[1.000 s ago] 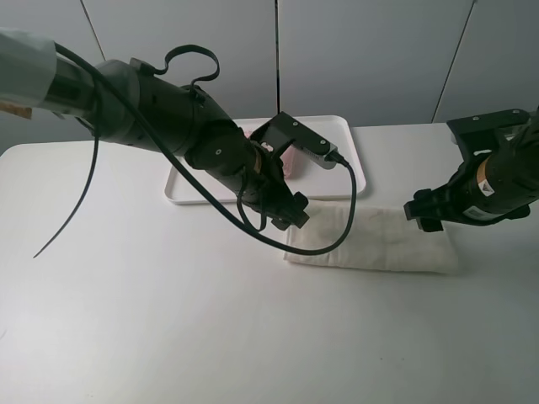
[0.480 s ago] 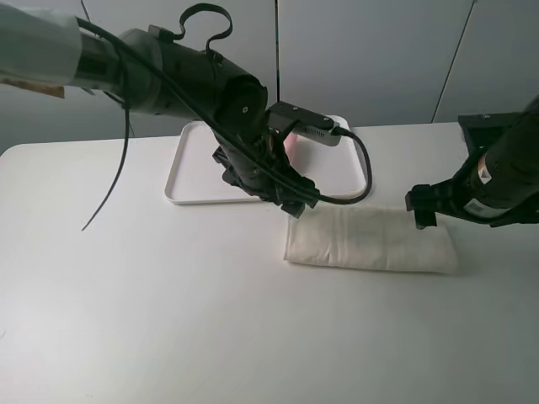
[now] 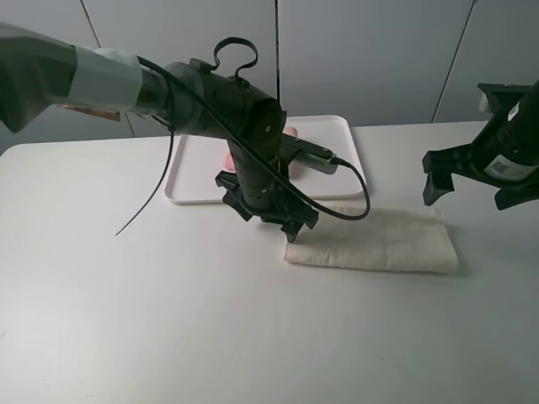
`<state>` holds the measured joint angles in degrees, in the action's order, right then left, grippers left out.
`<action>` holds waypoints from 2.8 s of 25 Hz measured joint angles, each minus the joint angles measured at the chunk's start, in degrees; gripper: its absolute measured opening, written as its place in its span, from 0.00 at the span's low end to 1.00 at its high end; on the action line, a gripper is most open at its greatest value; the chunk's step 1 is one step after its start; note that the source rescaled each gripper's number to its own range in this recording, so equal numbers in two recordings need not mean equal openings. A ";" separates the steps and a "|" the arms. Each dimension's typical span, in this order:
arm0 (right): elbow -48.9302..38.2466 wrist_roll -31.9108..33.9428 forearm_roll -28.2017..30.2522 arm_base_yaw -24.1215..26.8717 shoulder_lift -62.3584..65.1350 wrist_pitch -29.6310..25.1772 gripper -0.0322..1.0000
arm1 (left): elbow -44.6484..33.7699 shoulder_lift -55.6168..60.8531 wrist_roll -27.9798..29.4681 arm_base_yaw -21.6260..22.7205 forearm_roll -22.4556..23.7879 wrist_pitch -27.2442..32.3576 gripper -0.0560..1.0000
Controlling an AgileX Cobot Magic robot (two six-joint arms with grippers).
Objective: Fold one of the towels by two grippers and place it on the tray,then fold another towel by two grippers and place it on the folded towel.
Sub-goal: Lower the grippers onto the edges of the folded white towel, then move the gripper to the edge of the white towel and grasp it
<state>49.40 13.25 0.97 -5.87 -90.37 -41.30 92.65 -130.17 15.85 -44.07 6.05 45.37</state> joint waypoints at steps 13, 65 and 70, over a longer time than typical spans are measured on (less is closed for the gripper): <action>0.00 -7.36 -5.02 3.31 -0.13 -3.35 0.98 | 0.54 -1.75 3.08 0.00 -0.71 -0.39 1.00; 5.46 -15.41 -12.03 3.31 -20.02 3.79 0.67 | 1.22 -2.11 2.11 0.00 -0.92 1.40 1.00; 5.61 -15.41 -12.03 3.31 -21.27 3.79 0.67 | 1.22 -2.11 2.01 0.00 -0.92 1.40 1.00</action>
<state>55.01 -2.16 -11.06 -2.56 -111.64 -37.51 93.87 -132.28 17.86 -44.07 5.13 46.77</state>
